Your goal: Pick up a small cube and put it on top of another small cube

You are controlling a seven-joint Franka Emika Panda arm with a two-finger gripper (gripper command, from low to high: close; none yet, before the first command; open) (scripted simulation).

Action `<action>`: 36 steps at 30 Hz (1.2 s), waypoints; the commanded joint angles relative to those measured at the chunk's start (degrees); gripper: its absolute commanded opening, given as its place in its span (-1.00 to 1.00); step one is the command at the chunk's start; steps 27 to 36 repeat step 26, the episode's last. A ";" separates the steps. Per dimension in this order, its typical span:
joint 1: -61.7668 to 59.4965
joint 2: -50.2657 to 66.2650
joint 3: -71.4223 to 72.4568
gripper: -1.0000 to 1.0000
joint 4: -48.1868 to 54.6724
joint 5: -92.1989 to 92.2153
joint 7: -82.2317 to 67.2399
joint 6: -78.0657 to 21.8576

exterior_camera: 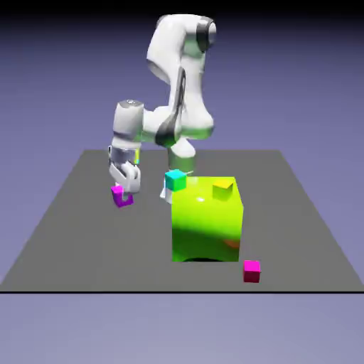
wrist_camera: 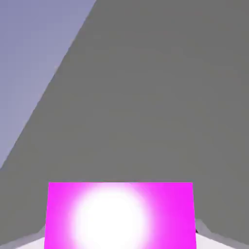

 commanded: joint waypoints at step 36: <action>6.42 -29.44 20.21 1.00 -4.21 10.28 29.65 -30.08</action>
